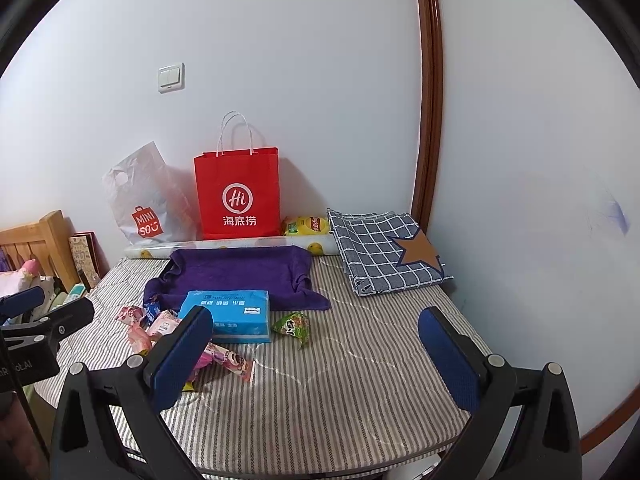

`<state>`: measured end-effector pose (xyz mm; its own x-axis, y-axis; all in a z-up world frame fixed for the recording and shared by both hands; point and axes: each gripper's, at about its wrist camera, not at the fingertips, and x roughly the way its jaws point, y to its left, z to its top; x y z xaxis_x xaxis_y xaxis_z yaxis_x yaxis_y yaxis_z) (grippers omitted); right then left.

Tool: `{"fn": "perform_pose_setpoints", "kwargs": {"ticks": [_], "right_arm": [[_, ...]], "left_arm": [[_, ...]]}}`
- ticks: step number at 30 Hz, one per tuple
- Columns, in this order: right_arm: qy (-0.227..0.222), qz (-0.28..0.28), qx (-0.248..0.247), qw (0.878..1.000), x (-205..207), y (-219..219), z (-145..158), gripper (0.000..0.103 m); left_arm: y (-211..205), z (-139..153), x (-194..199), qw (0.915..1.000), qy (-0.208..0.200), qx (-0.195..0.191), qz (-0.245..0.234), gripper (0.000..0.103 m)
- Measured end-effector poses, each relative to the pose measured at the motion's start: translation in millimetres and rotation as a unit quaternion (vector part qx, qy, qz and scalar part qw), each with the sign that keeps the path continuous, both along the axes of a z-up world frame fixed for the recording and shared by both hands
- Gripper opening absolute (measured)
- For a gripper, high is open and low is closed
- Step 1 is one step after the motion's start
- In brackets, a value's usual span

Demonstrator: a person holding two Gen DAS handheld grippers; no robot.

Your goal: Organize snacks

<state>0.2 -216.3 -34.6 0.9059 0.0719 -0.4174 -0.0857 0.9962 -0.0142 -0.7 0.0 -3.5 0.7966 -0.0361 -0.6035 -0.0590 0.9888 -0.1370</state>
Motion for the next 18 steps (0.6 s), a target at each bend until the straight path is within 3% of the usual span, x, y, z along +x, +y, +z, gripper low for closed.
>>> {"fn": "perform_pose_setpoints", "kwargs": {"ticks": [18], "right_arm": [[0.031,0.01,-0.004,0.999,34,17,-12,0.103]], "left_arm": [[11,-15,29,0.9998,0.019,-0.001,-0.012,0.1]]}}
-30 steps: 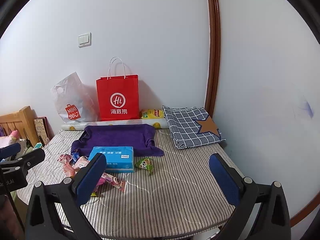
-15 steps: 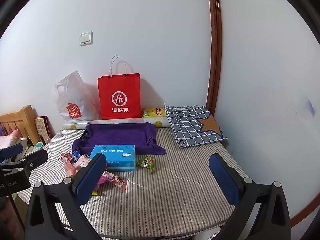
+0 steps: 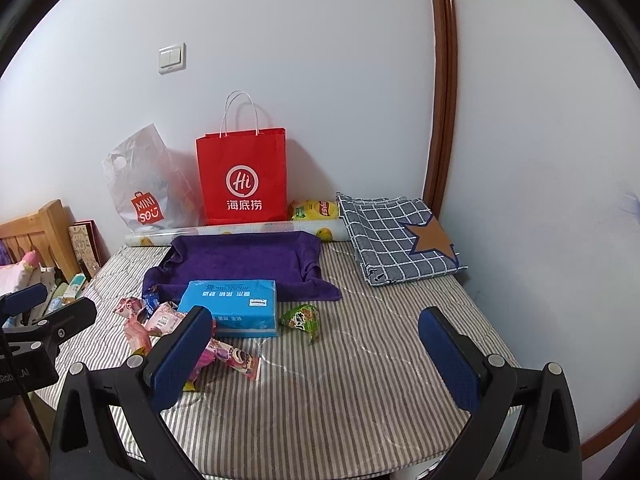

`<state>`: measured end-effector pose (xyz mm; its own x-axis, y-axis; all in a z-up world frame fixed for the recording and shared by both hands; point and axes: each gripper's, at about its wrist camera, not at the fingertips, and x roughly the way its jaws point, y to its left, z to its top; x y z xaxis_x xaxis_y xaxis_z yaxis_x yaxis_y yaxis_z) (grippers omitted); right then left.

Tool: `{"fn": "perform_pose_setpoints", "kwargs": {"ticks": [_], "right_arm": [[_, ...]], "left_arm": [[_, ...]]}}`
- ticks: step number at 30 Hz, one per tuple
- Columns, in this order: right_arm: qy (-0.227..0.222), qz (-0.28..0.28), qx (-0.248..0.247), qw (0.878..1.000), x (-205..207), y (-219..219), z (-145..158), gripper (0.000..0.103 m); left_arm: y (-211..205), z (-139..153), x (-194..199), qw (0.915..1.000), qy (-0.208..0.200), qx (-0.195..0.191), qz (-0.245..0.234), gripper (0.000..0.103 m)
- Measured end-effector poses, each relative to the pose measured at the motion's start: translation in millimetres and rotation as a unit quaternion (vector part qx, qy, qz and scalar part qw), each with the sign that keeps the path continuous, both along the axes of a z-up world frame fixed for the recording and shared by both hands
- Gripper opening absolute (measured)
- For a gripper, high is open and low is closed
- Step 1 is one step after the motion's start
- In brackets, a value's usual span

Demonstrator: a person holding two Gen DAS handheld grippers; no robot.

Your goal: Organize snacks

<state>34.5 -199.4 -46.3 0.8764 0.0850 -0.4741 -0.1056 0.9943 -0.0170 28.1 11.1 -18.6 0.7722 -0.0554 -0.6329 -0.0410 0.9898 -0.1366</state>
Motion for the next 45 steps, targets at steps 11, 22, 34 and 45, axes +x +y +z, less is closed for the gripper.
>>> {"fn": "perform_pose_setpoints", "kwargs": {"ticks": [11,22,34,45], "right_arm": [[0.042,0.0,0.022,0.999,47,3,-14,0.103],[0.113,-0.02,0.0,0.993,108,17,-66,0.103],[0.175,-0.013,-0.005,0.984,157,12,-128,0.103],[0.179,-0.051,-0.019,0.982,186,1,-141,0.103]], "left_arm": [[14,-11,36,1.0,0.003,-0.003,0.009,0.101],[40,-60,88,0.998,0.058,-0.015,0.021,0.101],[67,-108,130,0.9946,0.102,-0.009,0.02,0.096],[98,-131,157,0.9899,0.134,-0.042,0.022,0.085]]}}
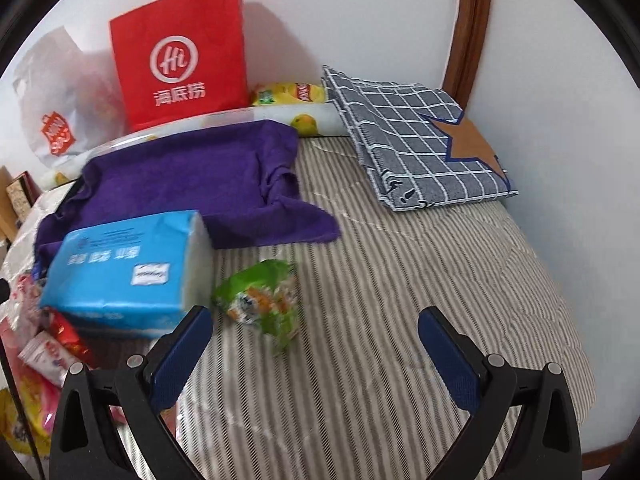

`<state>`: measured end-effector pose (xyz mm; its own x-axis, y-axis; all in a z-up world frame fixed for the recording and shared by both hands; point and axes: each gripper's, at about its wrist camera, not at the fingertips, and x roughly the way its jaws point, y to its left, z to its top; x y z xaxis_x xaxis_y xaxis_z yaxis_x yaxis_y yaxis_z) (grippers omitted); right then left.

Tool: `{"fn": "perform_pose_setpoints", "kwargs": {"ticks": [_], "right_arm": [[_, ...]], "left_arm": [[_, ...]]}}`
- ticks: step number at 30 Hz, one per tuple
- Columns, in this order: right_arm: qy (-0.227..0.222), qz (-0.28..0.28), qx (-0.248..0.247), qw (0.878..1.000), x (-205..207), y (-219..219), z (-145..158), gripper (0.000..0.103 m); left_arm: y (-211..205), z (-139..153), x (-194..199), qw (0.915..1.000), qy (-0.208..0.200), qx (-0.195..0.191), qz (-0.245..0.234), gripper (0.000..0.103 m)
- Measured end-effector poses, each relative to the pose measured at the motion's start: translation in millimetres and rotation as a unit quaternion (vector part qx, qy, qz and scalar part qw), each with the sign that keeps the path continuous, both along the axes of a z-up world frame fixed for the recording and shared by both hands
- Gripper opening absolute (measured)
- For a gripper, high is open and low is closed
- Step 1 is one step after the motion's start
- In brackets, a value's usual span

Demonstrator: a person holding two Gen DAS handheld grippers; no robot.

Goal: Organize snacks
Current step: 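Move the right tool toward the green chip bag and close on it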

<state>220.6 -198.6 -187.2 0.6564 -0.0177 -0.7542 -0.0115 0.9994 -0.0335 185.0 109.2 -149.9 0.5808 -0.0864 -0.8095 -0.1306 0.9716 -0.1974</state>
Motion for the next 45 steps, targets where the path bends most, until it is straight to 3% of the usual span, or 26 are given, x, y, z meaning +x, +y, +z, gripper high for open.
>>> {"fn": "perform_pose_setpoints", "kwargs": {"ticks": [4,8,12,14,24,41,45], "right_arm": [[0.003,0.0,0.018,1.0,10,-1,-2,0.1],[0.001,0.003,0.005,1.0,20,4,-5,0.098],[0.002,0.0,0.003,1.0,27,3,-8,0.088],[0.002,0.0,0.011,1.0,30,2,-9,0.088],[0.015,0.005,0.015,1.0,45,6,-23,0.088],[0.029,0.005,0.054,0.998,51,4,-33,0.088],[0.034,0.01,0.065,0.997,50,2,-34,0.084]], "left_arm": [[6,-2,6,1.0,-0.003,0.003,0.002,0.085],[13,-5,12,1.0,-0.001,0.0,0.005,0.084],[21,-12,18,0.9999,0.0,-0.004,0.015,0.081],[24,-14,20,0.9999,-0.001,-0.004,0.017,0.076],[28,-27,31,0.9997,0.017,0.016,0.009,0.076],[33,-34,37,0.9995,0.02,0.021,0.01,0.082],[33,-35,37,0.9996,0.019,0.019,0.01,0.082]]}}
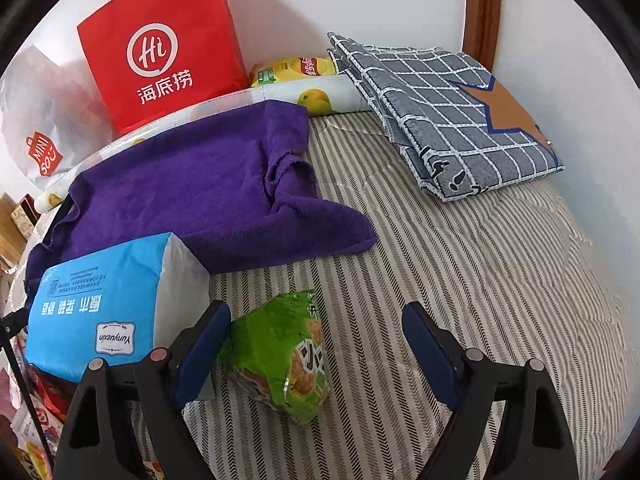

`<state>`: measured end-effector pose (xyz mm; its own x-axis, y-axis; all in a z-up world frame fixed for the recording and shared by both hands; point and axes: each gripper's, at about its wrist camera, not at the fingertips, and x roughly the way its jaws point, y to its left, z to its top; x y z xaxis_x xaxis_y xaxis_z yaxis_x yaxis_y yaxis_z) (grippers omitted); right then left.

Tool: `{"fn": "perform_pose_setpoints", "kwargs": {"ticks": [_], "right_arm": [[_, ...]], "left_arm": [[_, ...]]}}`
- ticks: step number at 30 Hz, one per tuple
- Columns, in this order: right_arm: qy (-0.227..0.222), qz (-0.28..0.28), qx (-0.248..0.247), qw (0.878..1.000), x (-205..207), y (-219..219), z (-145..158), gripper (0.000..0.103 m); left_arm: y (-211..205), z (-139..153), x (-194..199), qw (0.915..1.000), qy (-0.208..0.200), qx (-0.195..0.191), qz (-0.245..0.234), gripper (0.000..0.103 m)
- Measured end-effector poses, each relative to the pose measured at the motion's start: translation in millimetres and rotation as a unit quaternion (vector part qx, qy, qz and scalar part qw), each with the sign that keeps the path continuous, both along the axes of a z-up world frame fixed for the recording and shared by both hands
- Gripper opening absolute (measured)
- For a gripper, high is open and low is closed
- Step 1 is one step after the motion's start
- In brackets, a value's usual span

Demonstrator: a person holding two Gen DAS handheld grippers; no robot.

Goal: Organize snacks
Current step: 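Move the right tool toward the green chip bag and close on it, then lift the green chip bag with the right tool while the left tool grasps the red-white candy packet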

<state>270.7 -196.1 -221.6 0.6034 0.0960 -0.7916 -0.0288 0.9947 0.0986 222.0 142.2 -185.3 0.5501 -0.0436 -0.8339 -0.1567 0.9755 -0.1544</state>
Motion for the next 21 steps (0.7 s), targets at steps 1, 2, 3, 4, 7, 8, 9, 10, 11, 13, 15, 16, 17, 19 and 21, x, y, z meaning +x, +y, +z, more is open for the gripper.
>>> {"fn": "perform_pose_setpoints", "kwargs": {"ticks": [1,2,3,4,7,8,9,10,11,13,15,16,17,19,21], "right_arm": [[0.0,0.001,0.002,1.0,0,0,0,0.082],[0.0,0.001,0.003,1.0,-1,0,0,0.081],[0.0,0.001,0.004,1.0,-1,1,1,0.078],[0.0,0.0,0.005,1.0,-2,1,1,0.076],[0.0,0.003,0.011,1.0,-3,4,1,0.065],[0.0,0.005,0.012,1.0,-4,5,2,0.063],[-0.001,0.008,0.011,1.0,-4,6,2,0.06],[-0.001,0.011,0.01,1.0,-5,8,3,0.056],[-0.002,0.012,0.009,1.0,-5,9,4,0.055],[-0.001,0.017,0.009,1.0,-6,11,4,0.048],[-0.001,0.019,0.012,1.0,-6,13,5,0.042],[-0.002,0.018,0.009,1.0,-7,14,5,0.042],[-0.002,0.017,0.007,1.0,-7,15,6,0.042],[-0.004,0.018,0.004,1.0,-8,16,7,0.041],[-0.006,0.019,0.004,1.0,-11,16,8,0.041]], "left_arm": [[1,0,0,1.0,0.0,0.0,0.0,0.083],[1,0,0,1.0,0.0,-0.001,0.001,0.082],[2,0,0,1.0,0.0,-0.004,0.002,0.082],[2,-1,-1,1.0,0.0,-0.005,0.003,0.082],[3,-1,-1,1.0,0.0,-0.005,0.004,0.082],[3,-1,-2,1.0,0.0,-0.005,0.004,0.082],[3,-1,-2,1.0,0.0,-0.005,0.003,0.082],[3,-1,-2,1.0,0.001,-0.005,0.003,0.082],[4,-1,-2,1.0,0.001,-0.006,0.003,0.082],[5,-1,-3,1.0,0.001,-0.009,0.005,0.082],[6,-1,-4,0.9999,0.002,-0.012,0.006,0.082],[7,-1,-4,0.9999,0.002,-0.013,0.007,0.082],[8,-1,-5,0.9999,0.003,-0.014,0.007,0.082],[10,-1,-6,0.9998,0.005,-0.019,0.01,0.082],[11,-1,-8,0.9997,0.005,-0.022,0.011,0.082]]}}
